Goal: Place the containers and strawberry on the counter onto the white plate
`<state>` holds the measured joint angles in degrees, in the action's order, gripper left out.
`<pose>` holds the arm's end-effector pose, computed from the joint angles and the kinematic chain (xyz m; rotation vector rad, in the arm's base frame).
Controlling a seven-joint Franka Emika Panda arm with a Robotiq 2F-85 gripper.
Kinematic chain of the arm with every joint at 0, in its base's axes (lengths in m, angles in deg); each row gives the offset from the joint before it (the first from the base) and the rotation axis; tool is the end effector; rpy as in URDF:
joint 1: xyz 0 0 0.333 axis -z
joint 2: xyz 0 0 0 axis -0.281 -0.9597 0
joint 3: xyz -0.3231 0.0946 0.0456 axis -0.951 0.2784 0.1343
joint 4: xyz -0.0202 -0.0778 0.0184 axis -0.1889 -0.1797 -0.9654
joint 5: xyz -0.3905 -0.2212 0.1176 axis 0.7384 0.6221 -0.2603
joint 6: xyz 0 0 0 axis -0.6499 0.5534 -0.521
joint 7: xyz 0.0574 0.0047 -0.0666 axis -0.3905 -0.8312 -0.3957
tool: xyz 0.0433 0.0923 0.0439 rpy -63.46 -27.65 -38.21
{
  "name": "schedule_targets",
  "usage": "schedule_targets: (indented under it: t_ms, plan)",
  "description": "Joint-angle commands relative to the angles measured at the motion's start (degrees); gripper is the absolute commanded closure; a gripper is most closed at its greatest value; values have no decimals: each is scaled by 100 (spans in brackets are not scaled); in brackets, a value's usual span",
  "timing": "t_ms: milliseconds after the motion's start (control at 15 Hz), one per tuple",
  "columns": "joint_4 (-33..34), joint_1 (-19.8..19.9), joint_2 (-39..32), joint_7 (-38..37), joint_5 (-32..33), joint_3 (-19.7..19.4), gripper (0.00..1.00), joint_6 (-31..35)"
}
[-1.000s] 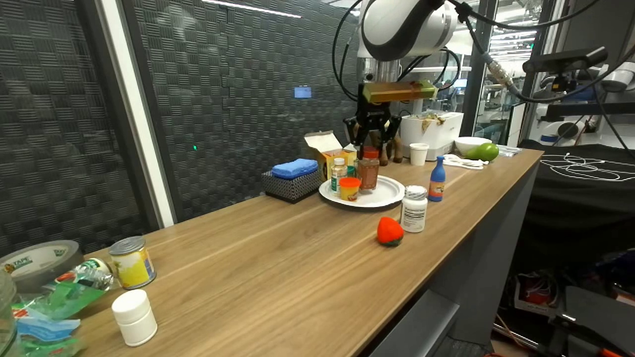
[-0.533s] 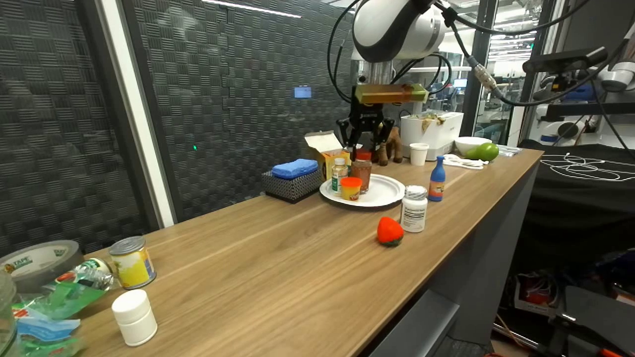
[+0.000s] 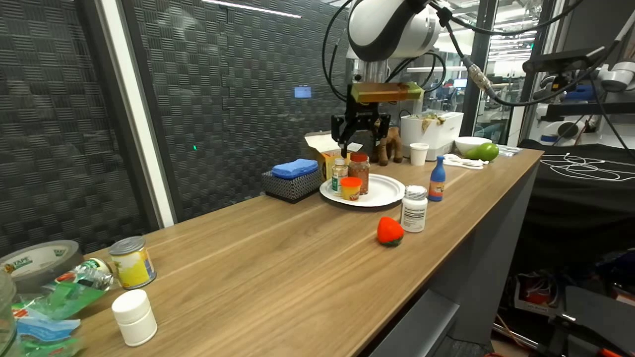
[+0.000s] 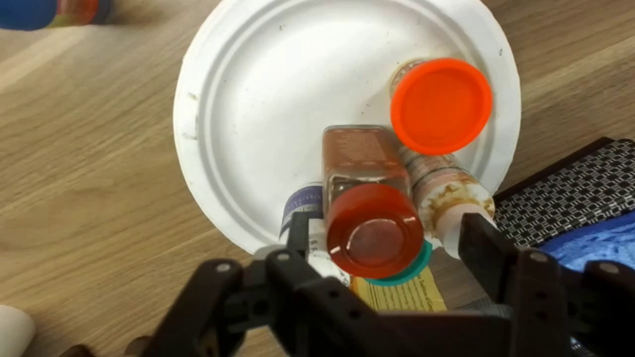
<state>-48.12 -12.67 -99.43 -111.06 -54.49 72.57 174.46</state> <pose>0.7089 -0.0988 0.3727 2.9680 -0.8194 0.2353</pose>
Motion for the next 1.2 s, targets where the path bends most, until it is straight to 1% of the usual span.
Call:
schedule_targets:
  t_ms: [0,133,333,467,733,933,1133]
  plan:
    - [-145,-189,521,78,165,-90,0,-124]
    - [-433,-228,914,114,231,-64,0,-83]
    - [-1159,-229,1630,48,411,-45,0,98]
    - [-1767,-162,2093,-93,471,-32,0,264]
    - [-2742,-37,2768,-148,323,66,0,373]
    - [-3356,-10,3059,-92,311,155,0,632]
    - [-3656,22,3022,-120,233,218,0,923]
